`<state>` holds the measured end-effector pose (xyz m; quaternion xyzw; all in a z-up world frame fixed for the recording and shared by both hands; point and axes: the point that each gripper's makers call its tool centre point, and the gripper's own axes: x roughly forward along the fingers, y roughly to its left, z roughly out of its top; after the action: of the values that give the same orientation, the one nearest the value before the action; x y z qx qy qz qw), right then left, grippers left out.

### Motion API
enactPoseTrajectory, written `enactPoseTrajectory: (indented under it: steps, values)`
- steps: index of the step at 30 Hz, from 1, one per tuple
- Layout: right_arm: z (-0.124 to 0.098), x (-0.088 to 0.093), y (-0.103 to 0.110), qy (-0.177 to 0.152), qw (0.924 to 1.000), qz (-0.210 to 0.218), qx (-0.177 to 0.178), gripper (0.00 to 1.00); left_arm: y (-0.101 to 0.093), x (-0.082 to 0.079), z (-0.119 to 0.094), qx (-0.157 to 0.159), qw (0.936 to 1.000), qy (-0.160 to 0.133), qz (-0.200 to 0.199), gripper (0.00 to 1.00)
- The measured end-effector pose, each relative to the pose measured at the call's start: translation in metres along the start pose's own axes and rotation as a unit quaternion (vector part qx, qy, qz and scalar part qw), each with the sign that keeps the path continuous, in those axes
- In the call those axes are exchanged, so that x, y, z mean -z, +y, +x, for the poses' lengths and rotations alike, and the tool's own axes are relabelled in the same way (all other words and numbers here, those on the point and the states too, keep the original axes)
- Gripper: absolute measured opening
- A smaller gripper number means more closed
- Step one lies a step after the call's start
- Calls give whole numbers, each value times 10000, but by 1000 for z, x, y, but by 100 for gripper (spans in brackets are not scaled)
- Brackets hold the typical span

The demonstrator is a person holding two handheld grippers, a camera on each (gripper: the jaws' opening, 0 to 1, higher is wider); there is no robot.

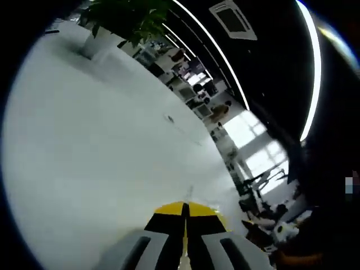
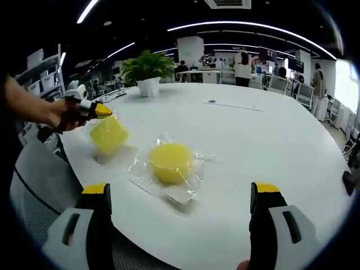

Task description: Compare the silicone blocks by pressing each to a similar depth, holding the contact briefly, and releasing to observe deformation and rebound differences across the visible hardness samples.

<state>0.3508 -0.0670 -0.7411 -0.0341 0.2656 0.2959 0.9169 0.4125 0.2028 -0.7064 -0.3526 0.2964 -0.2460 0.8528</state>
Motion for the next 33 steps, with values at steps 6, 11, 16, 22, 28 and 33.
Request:
enactPoseTrajectory:
  steps: [6, 11, 16, 22, 28, 33]
  values:
    - [-2, -4, -1, -136, 9999, -20, 15, 96, -8, 4, -12, -134, 9990, -1, 435, 0]
    - [-2, -5, -2, -174, 9998, -18, 19, 96, -13, 5, -19, -197, 9981, -83, 577, 0]
    - [-2, -6, -1, -171, 9998, -70, 20, 96, -18, 2, -22, -252, 9970, -153, 711, 0]
    - [-1, -5, -1, -138, 9999, -99, 0, 96, -26, -2, -24, -78, 9968, -144, 782, 0]
    - [-1, -5, 0, -115, 9998, -147, -20, 96, -33, -8, -25, -104, 9924, -147, 1219, 0]
    - [-1, -4, 1, -99, 9998, -169, -23, 96, -42, -17, -26, 6, 9919, -233, 1245, 0]
